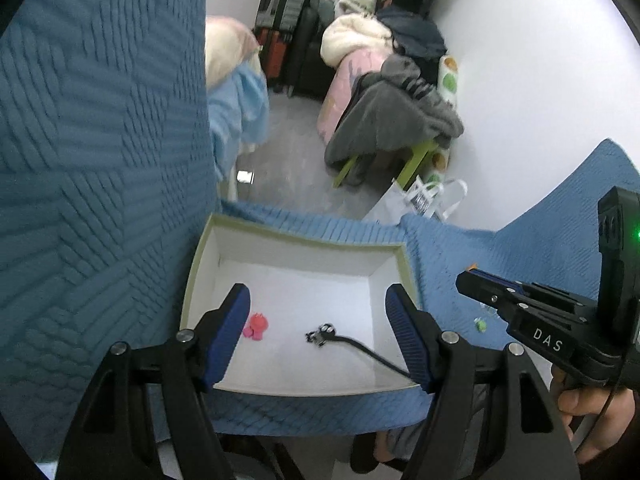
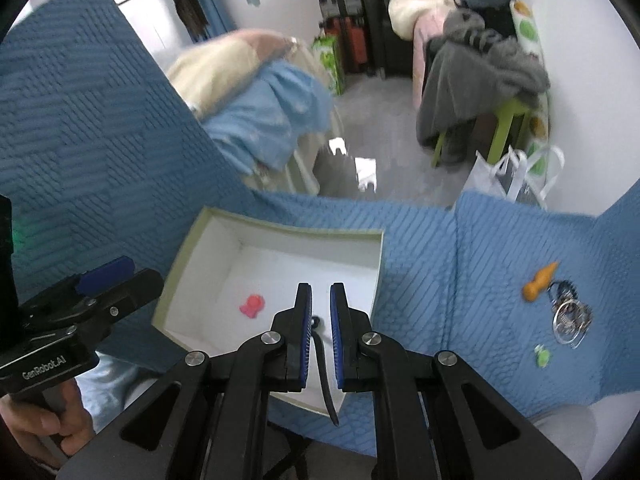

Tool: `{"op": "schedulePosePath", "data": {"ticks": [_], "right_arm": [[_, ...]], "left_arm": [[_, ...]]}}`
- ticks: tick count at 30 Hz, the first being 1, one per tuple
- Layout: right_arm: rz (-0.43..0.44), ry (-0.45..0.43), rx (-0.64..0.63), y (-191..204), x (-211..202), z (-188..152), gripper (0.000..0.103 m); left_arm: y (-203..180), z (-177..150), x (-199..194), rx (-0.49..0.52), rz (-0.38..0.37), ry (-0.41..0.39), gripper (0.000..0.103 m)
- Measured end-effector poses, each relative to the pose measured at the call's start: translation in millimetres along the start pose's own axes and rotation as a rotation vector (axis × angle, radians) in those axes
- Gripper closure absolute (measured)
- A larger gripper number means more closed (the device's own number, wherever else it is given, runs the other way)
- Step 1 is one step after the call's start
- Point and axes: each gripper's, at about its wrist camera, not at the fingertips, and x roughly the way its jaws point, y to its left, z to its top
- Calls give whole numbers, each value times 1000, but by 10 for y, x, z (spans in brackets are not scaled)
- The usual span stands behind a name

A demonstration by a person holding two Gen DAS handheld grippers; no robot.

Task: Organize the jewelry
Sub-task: 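Open both tools to drop the pink charm and black pendant into the box, then move both open tools back toward the remaining jewelry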

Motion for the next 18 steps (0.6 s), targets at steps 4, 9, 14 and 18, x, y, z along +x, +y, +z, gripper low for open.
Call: {"op": "schedulePosePath", "data": {"ticks": [4, 9, 14, 18], "right_arm": [[7, -64, -23, 21, -310, 37, 96], [7, -127, -38, -10, -630, 37, 96], [2, -185, -45, -92, -935, -9, 96], [-4, -226, -37, -190, -1120, -85, 96]], "left_arm": [[-114, 88, -217, 0, -9, -56, 33], [-300, 147, -499, 14, -12, -123, 33], [-481, 139, -713, 33, -6, -175, 33], [-593, 79, -830, 35, -30, -199, 33]]}}
